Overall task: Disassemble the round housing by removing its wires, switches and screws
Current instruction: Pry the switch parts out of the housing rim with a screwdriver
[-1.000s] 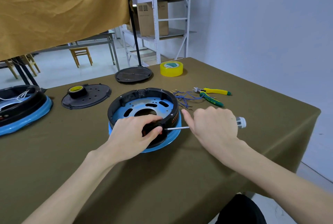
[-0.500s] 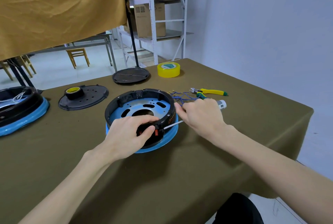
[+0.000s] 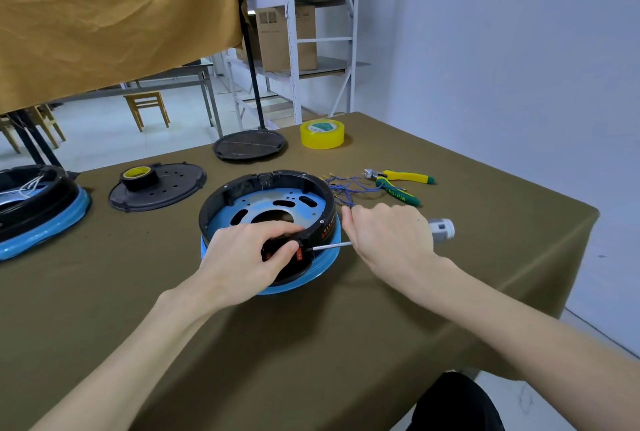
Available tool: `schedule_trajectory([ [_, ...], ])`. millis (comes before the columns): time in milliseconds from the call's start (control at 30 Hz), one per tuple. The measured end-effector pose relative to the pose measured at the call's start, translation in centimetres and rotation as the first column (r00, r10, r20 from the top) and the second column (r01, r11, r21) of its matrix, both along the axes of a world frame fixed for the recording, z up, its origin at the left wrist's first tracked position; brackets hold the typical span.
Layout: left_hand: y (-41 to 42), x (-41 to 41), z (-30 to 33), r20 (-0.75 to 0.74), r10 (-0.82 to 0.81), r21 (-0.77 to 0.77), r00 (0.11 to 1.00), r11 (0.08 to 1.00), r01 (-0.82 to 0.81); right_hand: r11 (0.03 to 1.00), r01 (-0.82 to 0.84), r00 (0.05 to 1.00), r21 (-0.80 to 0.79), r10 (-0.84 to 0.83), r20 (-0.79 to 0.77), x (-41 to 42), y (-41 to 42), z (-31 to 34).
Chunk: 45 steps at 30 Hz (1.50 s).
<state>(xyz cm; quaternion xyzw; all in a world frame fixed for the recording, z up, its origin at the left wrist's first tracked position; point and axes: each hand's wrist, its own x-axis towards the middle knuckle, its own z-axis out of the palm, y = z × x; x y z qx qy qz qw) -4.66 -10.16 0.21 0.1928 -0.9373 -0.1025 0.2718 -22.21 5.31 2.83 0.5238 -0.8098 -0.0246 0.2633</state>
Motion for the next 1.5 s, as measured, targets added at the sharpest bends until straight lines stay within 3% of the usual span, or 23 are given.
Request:
schedule_trajectory([
  [167,0.3,0.0,0.3,0.020,-0.019,-0.037,1.000,0.999,0.019,0.979,-0.156,0.987,-0.128,0.148,-0.067,-1.6,-1.6,0.8],
  [233,0.4,0.1,0.3,0.034,-0.013,-0.062,0.999,0.998,0.015,0.963,-0.211,0.977,-0.169,0.210,-0.026,-2.1,-1.9,0.8],
  [400,0.3,0.2,0.3,0.034,-0.021,-0.074,0.999,0.997,0.023,0.997,-0.073,0.996,0.015,0.074,-0.045,-0.9,-0.1,-1.0],
  [567,0.1,0.1,0.0,0.006,0.016,-0.037,1.000,0.999,-0.016,0.996,0.087,0.989,-0.034,-0.082,0.124,-0.6,0.9,-0.7],
  [1167,-0.5,0.3,0.2,0.070,-0.004,0.017,0.998,1.000,0.003,0.994,0.046,0.999,-0.095,-0.047,-0.006,0.2,0.6,0.4],
  [1400,-0.3,0.2,0.2,0.059,-0.014,0.015,0.998,1.000,0.013,0.995,-0.051,0.996,-0.081,0.045,-0.074,-0.1,0.1,0.1],
  [1500,-0.1,0.2,0.2,0.054,-0.010,0.014,0.999,1.000,0.009,0.982,-0.186,0.982,-0.031,0.185,-0.026,-0.5,-0.1,0.2],
])
